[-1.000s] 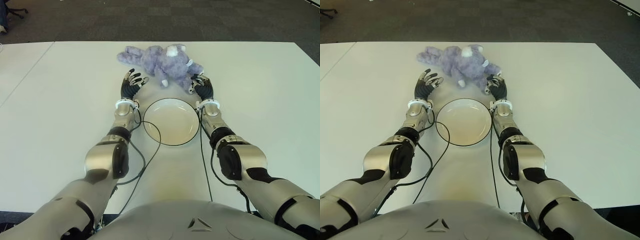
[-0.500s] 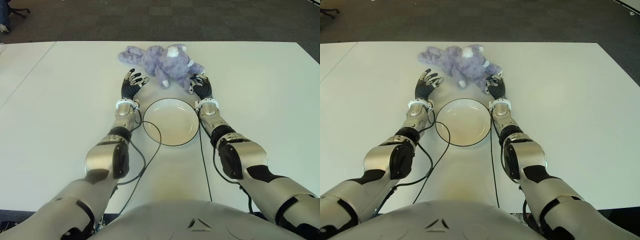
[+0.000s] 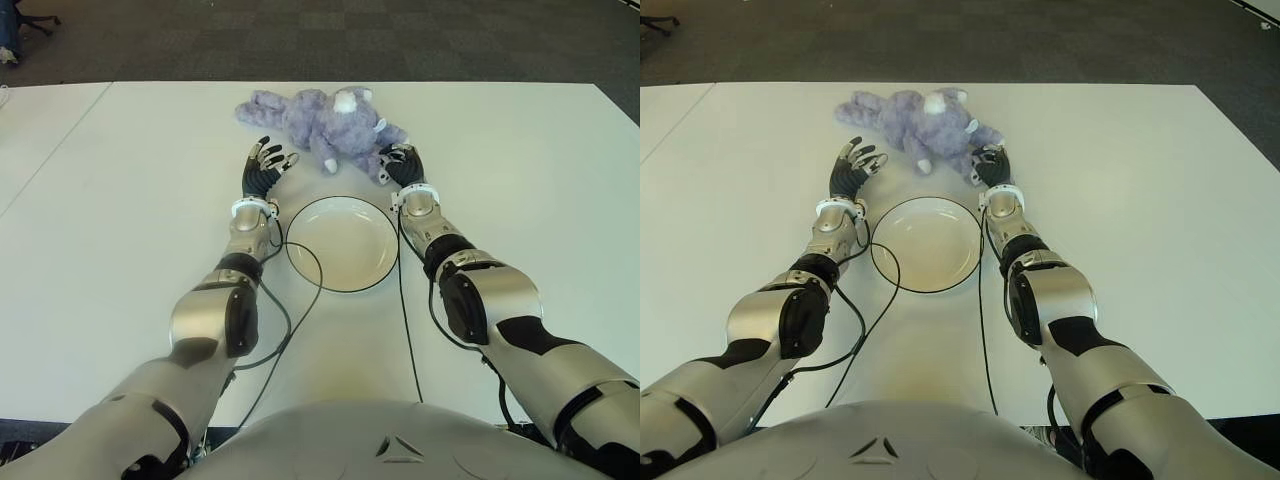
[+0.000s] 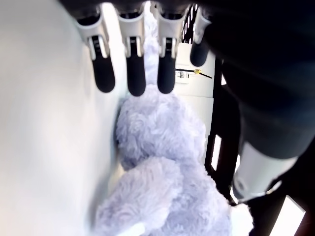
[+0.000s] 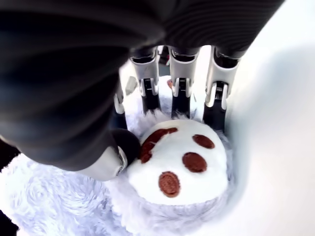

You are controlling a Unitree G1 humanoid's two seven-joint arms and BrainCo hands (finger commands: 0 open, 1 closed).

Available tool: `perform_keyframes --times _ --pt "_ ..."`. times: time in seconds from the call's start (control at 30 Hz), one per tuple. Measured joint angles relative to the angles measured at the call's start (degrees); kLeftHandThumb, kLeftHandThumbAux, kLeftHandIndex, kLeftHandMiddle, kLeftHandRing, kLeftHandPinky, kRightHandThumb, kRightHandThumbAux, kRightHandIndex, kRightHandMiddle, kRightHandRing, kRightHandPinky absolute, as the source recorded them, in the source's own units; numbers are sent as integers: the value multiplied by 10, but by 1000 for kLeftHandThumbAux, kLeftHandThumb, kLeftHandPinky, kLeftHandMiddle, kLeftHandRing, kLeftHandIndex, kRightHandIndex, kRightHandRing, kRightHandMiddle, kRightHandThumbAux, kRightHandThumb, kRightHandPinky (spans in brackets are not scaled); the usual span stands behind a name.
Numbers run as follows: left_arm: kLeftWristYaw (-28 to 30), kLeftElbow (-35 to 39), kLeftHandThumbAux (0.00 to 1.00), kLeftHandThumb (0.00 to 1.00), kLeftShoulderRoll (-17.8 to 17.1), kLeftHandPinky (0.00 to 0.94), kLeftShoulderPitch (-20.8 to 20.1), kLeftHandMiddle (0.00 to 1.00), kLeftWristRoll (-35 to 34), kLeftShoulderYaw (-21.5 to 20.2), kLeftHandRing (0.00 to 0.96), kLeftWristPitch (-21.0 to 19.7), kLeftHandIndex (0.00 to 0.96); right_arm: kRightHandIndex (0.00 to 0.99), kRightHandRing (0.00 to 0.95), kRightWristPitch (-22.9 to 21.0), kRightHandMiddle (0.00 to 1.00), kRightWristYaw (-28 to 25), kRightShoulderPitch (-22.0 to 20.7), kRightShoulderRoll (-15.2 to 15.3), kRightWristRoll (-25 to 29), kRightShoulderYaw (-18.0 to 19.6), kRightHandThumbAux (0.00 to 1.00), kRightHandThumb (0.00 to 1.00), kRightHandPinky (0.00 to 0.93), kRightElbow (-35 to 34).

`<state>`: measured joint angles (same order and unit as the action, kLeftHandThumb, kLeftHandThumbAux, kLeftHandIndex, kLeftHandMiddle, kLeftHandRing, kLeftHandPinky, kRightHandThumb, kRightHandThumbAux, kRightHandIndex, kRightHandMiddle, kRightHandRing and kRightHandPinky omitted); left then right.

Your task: Put the doll into the plate.

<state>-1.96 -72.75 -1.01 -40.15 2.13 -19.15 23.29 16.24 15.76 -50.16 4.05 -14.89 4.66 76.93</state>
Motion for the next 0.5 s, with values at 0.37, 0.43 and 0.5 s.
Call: perform_keyframes --times 0.37,0.43,0.5 --pt "4 0 743 0 1 280 -1 237 0 1 259 0 129 395 138 -12 143 -27 -15 53 -31 -34 741 678 180 6" --pt "4 0 743 0 2 282 -1 240 0 1 262 0 131 395 137 -15 140 -33 -16 64 -40 -42 741 678 185 7" --pt "4 0 734 0 2 277 -1 244 0 1 266 0 134 395 126 -19 129 -35 -15 73 -47 -51 741 679 179 10"
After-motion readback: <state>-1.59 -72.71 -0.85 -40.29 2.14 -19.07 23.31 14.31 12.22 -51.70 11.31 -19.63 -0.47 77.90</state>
